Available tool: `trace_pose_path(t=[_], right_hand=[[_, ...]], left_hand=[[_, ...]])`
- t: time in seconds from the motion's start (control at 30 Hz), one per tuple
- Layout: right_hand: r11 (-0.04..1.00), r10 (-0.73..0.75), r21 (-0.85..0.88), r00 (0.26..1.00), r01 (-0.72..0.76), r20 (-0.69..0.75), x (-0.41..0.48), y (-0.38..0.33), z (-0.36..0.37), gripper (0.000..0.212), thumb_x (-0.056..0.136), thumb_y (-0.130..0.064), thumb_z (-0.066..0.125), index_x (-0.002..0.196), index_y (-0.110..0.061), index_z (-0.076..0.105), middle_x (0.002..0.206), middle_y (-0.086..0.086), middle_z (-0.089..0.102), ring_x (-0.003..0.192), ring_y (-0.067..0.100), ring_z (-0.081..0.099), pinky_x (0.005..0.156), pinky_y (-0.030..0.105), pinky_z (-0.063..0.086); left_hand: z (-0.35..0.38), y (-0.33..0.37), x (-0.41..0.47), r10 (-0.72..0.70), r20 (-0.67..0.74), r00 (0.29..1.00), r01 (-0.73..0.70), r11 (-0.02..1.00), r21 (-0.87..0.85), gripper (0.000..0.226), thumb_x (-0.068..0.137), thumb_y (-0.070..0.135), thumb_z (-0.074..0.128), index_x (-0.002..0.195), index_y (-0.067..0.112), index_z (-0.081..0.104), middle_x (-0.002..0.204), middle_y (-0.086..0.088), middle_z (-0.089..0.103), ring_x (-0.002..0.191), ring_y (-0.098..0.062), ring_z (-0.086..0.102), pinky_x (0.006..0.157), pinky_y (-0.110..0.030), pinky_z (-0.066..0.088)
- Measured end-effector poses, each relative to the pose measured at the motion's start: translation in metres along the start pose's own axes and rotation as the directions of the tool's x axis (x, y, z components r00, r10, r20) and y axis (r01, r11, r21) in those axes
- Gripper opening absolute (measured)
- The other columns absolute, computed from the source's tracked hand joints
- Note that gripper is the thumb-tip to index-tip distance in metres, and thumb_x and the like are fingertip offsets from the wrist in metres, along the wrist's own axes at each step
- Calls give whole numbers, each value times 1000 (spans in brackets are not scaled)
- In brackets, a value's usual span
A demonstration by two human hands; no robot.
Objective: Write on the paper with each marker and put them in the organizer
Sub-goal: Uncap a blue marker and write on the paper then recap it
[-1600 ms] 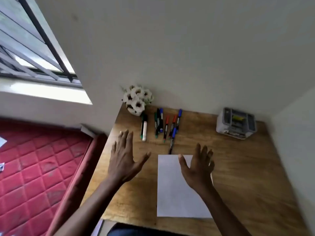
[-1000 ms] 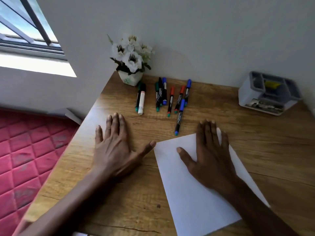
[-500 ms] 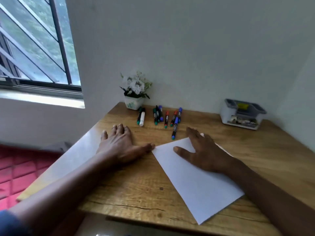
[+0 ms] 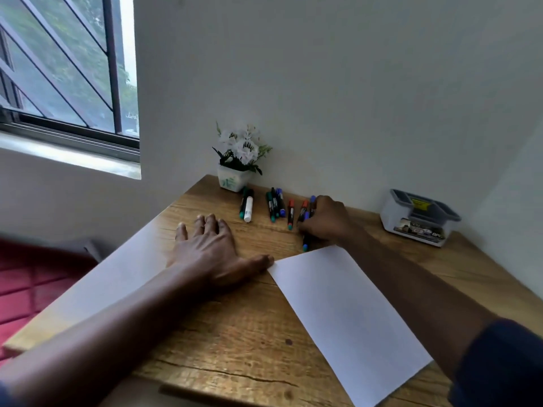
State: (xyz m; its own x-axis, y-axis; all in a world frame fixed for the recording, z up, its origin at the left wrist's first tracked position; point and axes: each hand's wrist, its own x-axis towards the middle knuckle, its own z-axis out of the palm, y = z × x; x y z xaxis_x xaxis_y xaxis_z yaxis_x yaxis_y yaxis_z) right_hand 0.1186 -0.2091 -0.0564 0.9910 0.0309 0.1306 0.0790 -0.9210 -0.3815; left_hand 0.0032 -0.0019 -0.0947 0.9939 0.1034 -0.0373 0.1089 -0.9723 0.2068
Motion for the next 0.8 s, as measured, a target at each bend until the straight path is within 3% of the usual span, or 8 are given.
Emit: trace_pose_path(t=[0.1,0.2,0.3,0.4,0.47,0.53,0.67,0.8], right_hand=[[993,39,113,998,-33,-50,2,3,-5,47,68,-26,80,108,-13,58,101,6,65,91,22,64,69,34,54],[964,15,264,985,31,-170,-12,6,-24,30,77,-23,79,102,-16,64,87,1,66,82,19,66,74,34,57],[918,-145,318,948,235,-283,-40,5,-38,23,84,-19,74,107,-19,73,83,1,73,70,17,70,66,30,57],[885,-331,266,917,383,-221,-70,2,-27,25,91,-13,67,114,-22,71,93,-5,71,77,7,67,63,14,47],[854,-449,209,878,477,-168,-82,4,-11,27,94,-15,65,120,-21,70,100,-7,68,81,1,62,66,6,41],[812,-542,154,825,563,-159,-87,7,5,26,95,-20,65,120,-20,71,105,-5,73,85,3,63,72,10,44],[767,-586,173,784,618,-203,-83,10,15,30,94,-26,61,120,-14,73,106,2,76,88,11,65,74,13,44],[733,-625,182,755,655,-201,-85,11,16,37,89,-36,59,115,-13,74,99,1,75,84,12,65,72,27,54]], left_hand=[[1,0,0,3,-3,1000,-3,1000,-12,137,70,103,26,165,8,-1,173,-13,-7,161,-29,-7,129,-58,1],[0,0,0,9,-6,1000,-9,1000,-27,136,71,102,26,165,8,-1,173,-14,-8,161,-29,-7,129,-58,1],[0,0,0,11,-12,1000,-12,999,-40,134,72,101,26,165,8,-1,173,-14,-8,161,-29,-7,129,-58,1],[-1,0,-1,28,-37,999,-31,996,-89,131,71,102,30,166,16,2,174,-10,-4,161,-27,-4,128,-58,1],[-1,0,-2,64,-119,991,-83,984,-161,125,70,102,35,167,27,8,175,-5,4,161,-24,4,128,-60,2],[-1,-2,-4,118,-262,958,-176,962,-208,115,69,98,40,163,36,20,171,2,23,158,-21,23,127,-60,6],[0,-4,-5,270,-457,847,-408,882,-235,68,87,65,67,148,47,44,134,20,64,129,-7,58,121,-53,30],[-2,-2,-6,291,-520,803,-494,812,-310,40,91,42,75,130,44,66,103,25,72,97,10,67,89,-24,52]])
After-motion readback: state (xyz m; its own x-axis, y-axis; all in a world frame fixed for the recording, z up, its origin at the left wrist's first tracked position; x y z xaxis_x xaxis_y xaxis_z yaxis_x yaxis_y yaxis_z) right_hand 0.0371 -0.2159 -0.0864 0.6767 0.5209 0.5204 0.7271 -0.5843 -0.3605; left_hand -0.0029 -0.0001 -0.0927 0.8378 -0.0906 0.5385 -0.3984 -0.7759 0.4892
